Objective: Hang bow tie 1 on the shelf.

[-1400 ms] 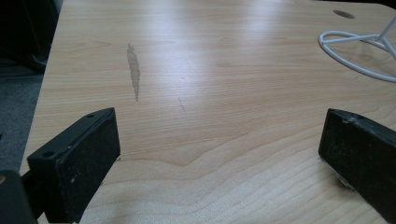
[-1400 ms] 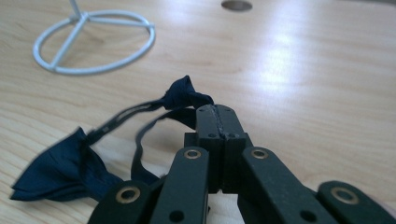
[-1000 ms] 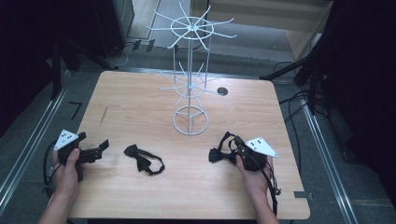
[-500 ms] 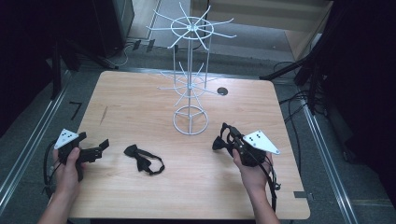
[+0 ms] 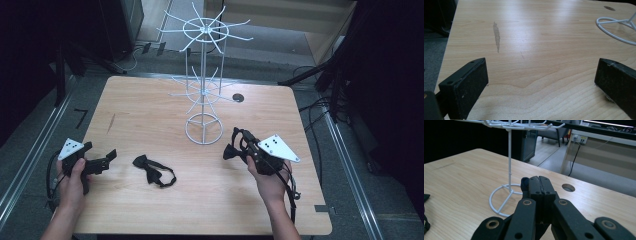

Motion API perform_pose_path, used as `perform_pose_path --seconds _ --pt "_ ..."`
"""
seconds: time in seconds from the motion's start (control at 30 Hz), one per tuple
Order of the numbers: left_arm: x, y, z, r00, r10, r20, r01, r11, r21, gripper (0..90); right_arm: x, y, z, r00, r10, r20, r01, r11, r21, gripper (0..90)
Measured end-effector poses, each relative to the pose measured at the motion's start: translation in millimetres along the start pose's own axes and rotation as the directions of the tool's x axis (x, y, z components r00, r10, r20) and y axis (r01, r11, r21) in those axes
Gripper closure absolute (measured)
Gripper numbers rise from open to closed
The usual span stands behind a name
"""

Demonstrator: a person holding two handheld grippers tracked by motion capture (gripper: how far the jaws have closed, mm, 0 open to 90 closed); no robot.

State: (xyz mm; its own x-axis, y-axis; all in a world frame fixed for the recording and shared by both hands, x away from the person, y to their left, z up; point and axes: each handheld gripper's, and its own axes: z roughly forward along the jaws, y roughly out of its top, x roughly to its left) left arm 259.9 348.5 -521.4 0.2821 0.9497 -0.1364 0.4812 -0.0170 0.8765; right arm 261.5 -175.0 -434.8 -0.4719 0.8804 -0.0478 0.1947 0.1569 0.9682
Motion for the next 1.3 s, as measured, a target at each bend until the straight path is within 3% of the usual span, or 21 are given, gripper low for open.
perform_pose_path --seconds 0.4,1.0,1.3 --pt "0.5 -0.1 -0.1 1.0 -0.009 0.002 0.009 1.0 -0.002 0.0 -3.5 18.8 7.6 0.9998 0.021 -0.001 -0.021 0.998 -0.055 90.0" --pt "1.4 0.1 -0.4 0.9999 -0.01 0.003 0.01 1.0 0.001 0.0 -3.1 38.3 21.8 0.9999 -0.009 -0.004 0.009 0.998 -0.068 90.0" --pt "1.2 0.1 -0.5 0.9999 -0.01 0.0 0.01 0.9999 0.0 0.0 -6.7 48.3 25.4 1.0 0.002 -0.007 -0.002 0.997 -0.074 90.0"
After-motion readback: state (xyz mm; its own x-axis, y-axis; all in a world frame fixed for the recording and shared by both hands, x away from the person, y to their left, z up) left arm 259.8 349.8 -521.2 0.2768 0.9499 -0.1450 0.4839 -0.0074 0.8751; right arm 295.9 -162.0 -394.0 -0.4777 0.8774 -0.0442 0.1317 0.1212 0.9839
